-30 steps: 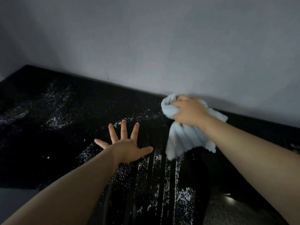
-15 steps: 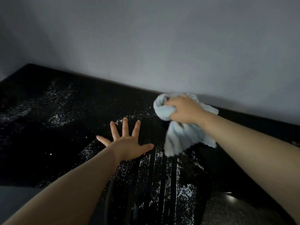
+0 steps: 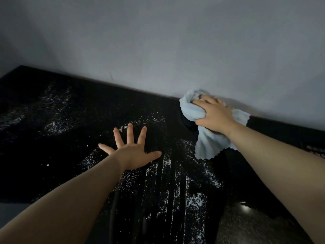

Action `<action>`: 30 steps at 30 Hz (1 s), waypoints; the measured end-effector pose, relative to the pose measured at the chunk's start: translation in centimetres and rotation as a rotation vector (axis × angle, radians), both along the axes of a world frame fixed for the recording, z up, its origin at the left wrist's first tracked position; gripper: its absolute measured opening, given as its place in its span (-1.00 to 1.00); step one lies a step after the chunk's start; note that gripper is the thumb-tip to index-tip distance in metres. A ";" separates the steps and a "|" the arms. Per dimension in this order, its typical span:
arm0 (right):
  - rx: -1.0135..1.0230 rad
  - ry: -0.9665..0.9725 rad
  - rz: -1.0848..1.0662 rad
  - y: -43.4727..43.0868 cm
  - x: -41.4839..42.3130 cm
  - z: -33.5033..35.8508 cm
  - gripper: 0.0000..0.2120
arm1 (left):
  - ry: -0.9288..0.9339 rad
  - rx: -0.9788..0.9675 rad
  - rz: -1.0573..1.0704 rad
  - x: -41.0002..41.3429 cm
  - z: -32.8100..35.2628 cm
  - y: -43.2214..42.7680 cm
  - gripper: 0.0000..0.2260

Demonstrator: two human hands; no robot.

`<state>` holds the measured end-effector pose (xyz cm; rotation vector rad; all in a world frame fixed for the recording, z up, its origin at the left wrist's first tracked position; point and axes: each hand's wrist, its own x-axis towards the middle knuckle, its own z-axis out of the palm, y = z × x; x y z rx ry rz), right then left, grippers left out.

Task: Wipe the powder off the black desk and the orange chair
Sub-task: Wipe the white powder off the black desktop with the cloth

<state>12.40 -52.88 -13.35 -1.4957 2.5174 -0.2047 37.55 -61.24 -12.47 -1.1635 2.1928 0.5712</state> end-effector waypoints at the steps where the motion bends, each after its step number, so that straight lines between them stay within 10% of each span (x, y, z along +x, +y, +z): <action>1: -0.041 -0.004 0.027 0.4 0.5 0.0 -0.37 | 0.001 -0.001 0.000 0.0 0.0 0.0 -0.18; 8: -0.324 -0.464 0.302 4.7 6.1 3.5 -0.31 | 0.019 -0.023 0.007 0.0 0.1 0.2 -0.17; 11: -0.423 -0.299 0.099 3.6 1.4 4.7 -0.22 | 0.017 -0.020 0.001 0.0 0.1 0.1 -0.17; 16: 0.044 -0.018 -0.202 3.8 -0.8 0.3 -0.38 | 0.018 -0.029 0.002 0.1 0.1 0.2 -0.17; 22: -0.255 -0.285 0.142 6.3 7.4 1.3 -0.52 | 0.024 -0.045 0.012 0.2 0.2 0.3 -0.18; 27: -0.465 -0.335 -0.368 8.3 3.5 4.3 -0.50 | 0.025 -0.056 -0.005 0.0 0.3 0.4 -0.17; 30: -0.164 -0.098 -0.558 10.0 2.7 2.2 -0.47 | 0.025 -0.056 -0.003 0.1 0.1 0.5 -0.17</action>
